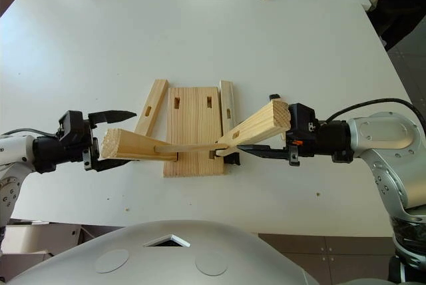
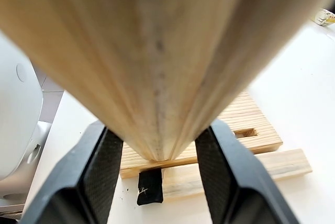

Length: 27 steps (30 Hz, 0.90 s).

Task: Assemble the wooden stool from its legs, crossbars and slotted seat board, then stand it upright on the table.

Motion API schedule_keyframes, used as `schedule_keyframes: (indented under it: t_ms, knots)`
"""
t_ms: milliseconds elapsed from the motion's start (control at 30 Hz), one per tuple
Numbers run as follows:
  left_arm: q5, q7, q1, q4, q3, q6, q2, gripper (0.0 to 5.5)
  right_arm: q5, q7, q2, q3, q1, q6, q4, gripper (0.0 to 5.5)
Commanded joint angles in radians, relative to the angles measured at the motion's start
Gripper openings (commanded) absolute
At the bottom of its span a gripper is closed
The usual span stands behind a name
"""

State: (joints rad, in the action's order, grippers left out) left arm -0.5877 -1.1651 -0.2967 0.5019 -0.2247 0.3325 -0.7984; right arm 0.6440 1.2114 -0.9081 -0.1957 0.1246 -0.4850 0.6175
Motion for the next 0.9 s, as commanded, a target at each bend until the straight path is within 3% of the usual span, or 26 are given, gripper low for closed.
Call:
schedule_keyframes:
  t_ms: [33, 467, 900]
  knots:
    - [0.036, -0.077, -0.070, -0.018, -0.034, -0.049, -0.067, 4.58, 0.004, -0.018, 0.002, -0.016, 0.025, 0.020, 0.019, 2.02]
    - [0.130, -0.095, -0.122, -0.046, 0.059, -0.154, -0.073, 4.58, -0.029, -0.069, 0.049, 0.047, 0.070, 0.089, 0.023, 2.02]
    - [0.143, -0.026, -0.029, -0.065, 0.111, -0.130, -0.053, 4.58, -0.053, -0.003, -0.010, 0.073, 0.095, 0.154, -0.008, 2.02]
